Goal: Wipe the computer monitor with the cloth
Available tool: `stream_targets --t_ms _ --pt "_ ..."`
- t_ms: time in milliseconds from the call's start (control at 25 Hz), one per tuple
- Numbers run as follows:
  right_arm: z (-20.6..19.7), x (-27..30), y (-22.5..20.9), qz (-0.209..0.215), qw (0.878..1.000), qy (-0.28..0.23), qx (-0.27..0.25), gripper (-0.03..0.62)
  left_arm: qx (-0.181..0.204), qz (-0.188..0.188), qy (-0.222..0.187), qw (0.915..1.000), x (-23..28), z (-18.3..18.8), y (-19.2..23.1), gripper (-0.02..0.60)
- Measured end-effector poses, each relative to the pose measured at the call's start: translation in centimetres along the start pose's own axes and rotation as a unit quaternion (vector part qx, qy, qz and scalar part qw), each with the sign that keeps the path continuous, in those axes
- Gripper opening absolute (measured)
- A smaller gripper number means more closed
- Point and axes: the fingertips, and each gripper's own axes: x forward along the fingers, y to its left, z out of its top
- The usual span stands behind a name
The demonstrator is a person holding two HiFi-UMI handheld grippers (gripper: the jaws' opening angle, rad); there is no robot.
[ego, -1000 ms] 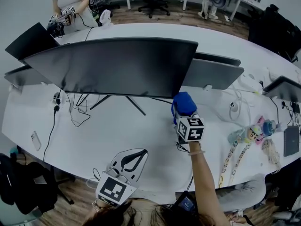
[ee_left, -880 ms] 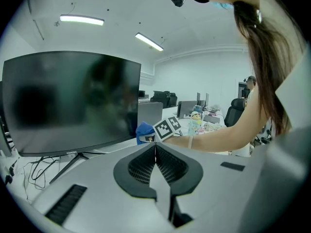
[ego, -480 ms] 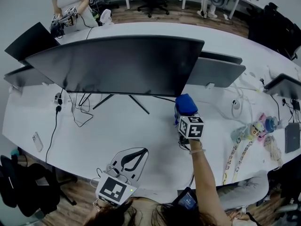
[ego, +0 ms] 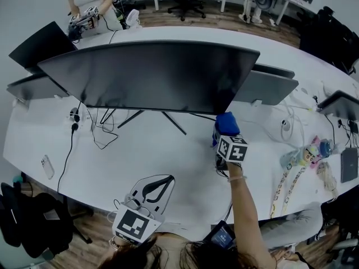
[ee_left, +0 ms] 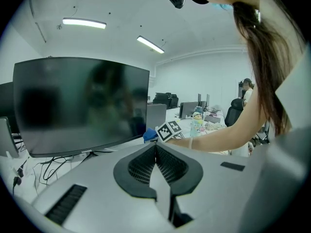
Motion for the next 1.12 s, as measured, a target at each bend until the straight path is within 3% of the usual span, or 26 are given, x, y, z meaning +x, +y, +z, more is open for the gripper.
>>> stream_targets --t_ms 560,1120 --pt "-0.5 0.7 1.0 -0.031 0.998 -0.003 0.059 0.100 -0.001 -0.012 -0.012 0.9999 -2.9 0.0 2.1 0.009" --pt "-0.9 1.8 3.0 -0.087 0.995 -0.007 0.044 0.100 -0.007 -0.002 -0.034 0.9994 -6.4 -0.1 6.0 0.009"
